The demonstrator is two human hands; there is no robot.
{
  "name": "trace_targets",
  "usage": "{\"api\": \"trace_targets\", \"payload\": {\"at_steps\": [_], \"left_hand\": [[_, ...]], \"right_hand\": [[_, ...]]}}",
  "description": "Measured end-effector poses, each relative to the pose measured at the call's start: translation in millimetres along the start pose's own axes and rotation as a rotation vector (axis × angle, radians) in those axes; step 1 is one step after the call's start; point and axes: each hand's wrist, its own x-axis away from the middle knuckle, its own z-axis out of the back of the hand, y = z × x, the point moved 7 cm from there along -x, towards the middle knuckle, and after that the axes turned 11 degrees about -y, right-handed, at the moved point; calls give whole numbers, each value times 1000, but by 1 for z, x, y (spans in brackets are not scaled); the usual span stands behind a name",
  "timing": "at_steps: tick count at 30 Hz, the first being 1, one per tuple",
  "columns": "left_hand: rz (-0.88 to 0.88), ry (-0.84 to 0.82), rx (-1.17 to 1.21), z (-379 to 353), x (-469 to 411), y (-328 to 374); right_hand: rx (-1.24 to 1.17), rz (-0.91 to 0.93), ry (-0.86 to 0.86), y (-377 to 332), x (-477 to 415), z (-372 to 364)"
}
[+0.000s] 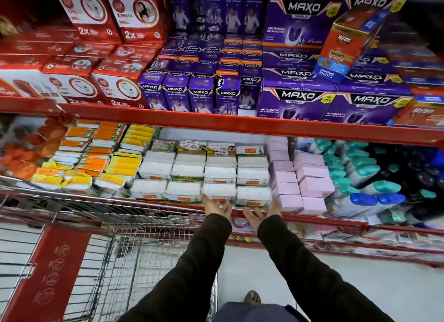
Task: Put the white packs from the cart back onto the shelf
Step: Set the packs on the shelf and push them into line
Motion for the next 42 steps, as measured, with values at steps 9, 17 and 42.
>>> {"api": "trace_targets", "payload": {"at_steps": [9,17,42], "left_hand": [[-1,-2,-28,-17,-7,4],[1,11,-3,-17,-16,6],[-84,90,25,45,-23,106]], "right_hand": [[-49,29,-61,-13,-28,-18],[-48,66,-76,-22,-37,-27],[-124,-116,-76,61,-29,-73]]}}
